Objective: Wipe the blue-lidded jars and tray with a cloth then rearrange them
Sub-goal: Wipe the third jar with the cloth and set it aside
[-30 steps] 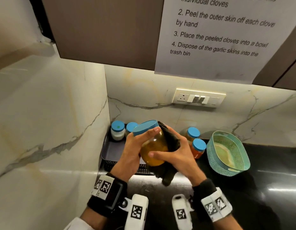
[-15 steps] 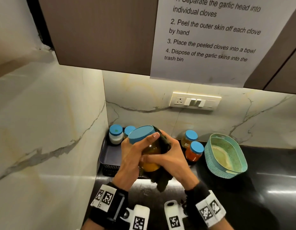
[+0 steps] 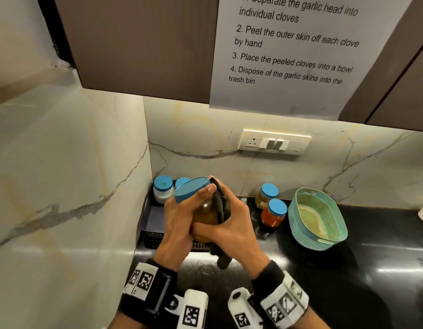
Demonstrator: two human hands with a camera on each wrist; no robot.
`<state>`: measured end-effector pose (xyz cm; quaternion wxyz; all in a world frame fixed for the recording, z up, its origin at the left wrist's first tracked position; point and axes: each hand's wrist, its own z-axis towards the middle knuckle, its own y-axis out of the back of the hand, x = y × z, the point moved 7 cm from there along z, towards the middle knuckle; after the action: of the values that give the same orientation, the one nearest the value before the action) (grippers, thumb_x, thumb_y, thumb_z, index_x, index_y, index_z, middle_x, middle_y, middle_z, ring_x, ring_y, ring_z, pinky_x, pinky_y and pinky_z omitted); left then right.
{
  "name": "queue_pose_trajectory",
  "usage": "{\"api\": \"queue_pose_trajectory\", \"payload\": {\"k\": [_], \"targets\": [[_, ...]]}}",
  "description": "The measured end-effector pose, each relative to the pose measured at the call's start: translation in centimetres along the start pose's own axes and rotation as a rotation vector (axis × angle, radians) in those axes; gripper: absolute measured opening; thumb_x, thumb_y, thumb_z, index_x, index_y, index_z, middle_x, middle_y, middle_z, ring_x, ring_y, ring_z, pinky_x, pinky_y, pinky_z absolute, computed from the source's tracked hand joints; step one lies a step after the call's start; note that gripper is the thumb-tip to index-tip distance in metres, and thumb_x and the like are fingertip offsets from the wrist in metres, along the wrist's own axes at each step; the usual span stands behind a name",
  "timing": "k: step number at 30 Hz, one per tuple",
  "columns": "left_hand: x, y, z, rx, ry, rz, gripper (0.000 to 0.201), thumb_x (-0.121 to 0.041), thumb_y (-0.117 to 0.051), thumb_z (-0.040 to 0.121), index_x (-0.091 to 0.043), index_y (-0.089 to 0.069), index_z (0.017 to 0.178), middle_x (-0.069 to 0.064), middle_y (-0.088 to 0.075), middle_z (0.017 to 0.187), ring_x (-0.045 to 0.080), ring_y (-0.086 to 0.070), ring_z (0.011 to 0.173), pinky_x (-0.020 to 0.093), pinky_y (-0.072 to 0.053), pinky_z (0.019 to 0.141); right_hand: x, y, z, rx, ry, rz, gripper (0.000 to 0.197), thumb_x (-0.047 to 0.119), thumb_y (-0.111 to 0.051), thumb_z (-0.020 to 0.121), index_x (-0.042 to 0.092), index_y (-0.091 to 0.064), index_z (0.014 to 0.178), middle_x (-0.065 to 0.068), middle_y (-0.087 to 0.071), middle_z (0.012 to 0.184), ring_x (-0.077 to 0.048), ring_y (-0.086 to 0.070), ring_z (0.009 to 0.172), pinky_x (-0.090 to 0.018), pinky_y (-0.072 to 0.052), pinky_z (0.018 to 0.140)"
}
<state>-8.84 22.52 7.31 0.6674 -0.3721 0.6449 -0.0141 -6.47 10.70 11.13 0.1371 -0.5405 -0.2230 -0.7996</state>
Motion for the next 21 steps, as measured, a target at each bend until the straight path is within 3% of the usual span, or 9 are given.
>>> {"api": "queue_pose_trajectory", "payload": {"k": [2, 4, 7, 9, 11, 14, 17, 19, 21], "targets": [[0.0, -0.3, -0.1, 0.034, 0.039, -0.094, 0.054, -0.033, -0.094, 0.067, -0.010, -0.076, 0.113, 0.013, -0.080, 0.109, 0.028, -0.079, 0.097, 0.036, -0.065, 0.075, 0.4, -0.4, -1.2, -0.108, 0.142, -0.270, 0.093, 0.024, -0.088, 0.073, 0.025, -0.046, 0.156, 0.011, -0.050, 0.160, -0.010, -0.048, 0.147, -0.037, -0.048, 0.116], [0.4, -0.2, 0.2, 0.003, 0.073, -0.130, 0.052, -0.032, -0.094, 0.069, -0.009, -0.076, 0.112, 0.015, -0.079, 0.111, 0.026, -0.079, 0.096, 0.033, -0.065, 0.073, 0.2, -0.8, -2.0, -0.161, 0.237, -0.422, 0.097, 0.032, -0.085, 0.073, 0.026, -0.041, 0.159, 0.012, -0.040, 0.166, -0.010, -0.040, 0.153, -0.041, -0.045, 0.119], [0.7, -0.1, -0.1, -0.087, 0.044, 0.018, 0.074, -0.044, -0.102, 0.051, -0.014, -0.076, 0.113, 0.007, -0.082, 0.106, 0.026, -0.080, 0.098, 0.046, -0.064, 0.089, -1.0, -0.1, -1.3, -0.128, 0.129, -0.134, 0.094, 0.012, -0.091, 0.075, 0.023, -0.045, 0.156, 0.011, -0.054, 0.156, -0.010, -0.051, 0.145, -0.038, -0.048, 0.116], [0.7, -0.1, -0.7, -0.084, 0.008, 0.121, 0.084, -0.051, -0.101, 0.048, -0.020, -0.073, 0.120, 0.000, -0.081, 0.108, 0.021, -0.078, 0.101, 0.046, -0.063, 0.094, -1.6, 0.8, -0.3, -0.032, -0.013, 0.071, 0.081, 0.000, -0.089, 0.077, 0.020, -0.054, 0.147, 0.007, -0.068, 0.141, -0.013, -0.063, 0.133, -0.040, -0.054, 0.111], [0.7, -0.2, -1.1, -0.003, 0.018, 0.204, 0.095, -0.059, -0.097, 0.047, -0.025, -0.067, 0.130, -0.003, -0.079, 0.117, 0.019, -0.075, 0.109, 0.045, -0.061, 0.096, -1.5, 2.3, 0.6, 0.065, -0.120, 0.127, 0.067, -0.001, -0.086, 0.080, 0.025, -0.061, 0.137, 0.004, -0.073, 0.130, -0.016, -0.069, 0.123, -0.040, -0.057, 0.105], [-0.4, -0.6, -0.6, 0.199, 0.069, 0.244, 0.115, -0.071, -0.094, 0.034, -0.019, -0.067, 0.132, 0.006, -0.078, 0.122, 0.025, -0.074, 0.112, 0.044, -0.060, 0.097, -0.8, 4.0, 1.2, 0.239, -0.202, 0.198, 0.063, 0.000, -0.083, 0.077, 0.029, -0.065, 0.130, -0.001, -0.074, 0.128, -0.022, -0.070, 0.121, -0.034, -0.059, 0.096], [-1.5, -1.9, -0.6, 0.278, 0.069, 0.204, 0.100, -0.065, -0.095, 0.043, -0.016, -0.072, 0.127, 0.010, -0.078, 0.119, 0.031, -0.073, 0.115, 0.044, -0.059, 0.095, 0.1, 4.0, 1.3, 0.255, -0.171, 0.200, 0.066, 0.004, -0.089, 0.075, 0.032, -0.066, 0.130, 0.001, -0.074, 0.127, -0.021, -0.070, 0.121, -0.031, -0.059, 0.094], [-1.8, -2.2, -0.7, 0.221, 0.008, 0.156, 0.075, -0.053, -0.088, 0.055, -0.019, -0.075, 0.121, 0.009, -0.079, 0.115, 0.033, -0.073, 0.113, 0.047, -0.060, 0.094, 0.9, 3.4, 1.1, 0.167, -0.098, 0.162, 0.075, 0.000, -0.091, 0.074, 0.027, -0.060, 0.137, 0.008, -0.074, 0.127, -0.014, -0.070, 0.121, -0.027, -0.059, 0.094], [-1.8, -2.2, -0.8, 0.190, -0.036, 0.081, 0.062, -0.045, -0.086, 0.058, -0.021, -0.077, 0.114, 0.007, -0.080, 0.111, 0.029, -0.076, 0.107, 0.044, -0.063, 0.088, 1.4, 2.6, 0.0, 0.062, 0.001, 0.107, 0.088, 0.001, -0.092, 0.073, 0.019, -0.051, 0.149, 0.008, -0.070, 0.136, -0.011, -0.066, 0.128, -0.031, -0.057, 0.103]]}}
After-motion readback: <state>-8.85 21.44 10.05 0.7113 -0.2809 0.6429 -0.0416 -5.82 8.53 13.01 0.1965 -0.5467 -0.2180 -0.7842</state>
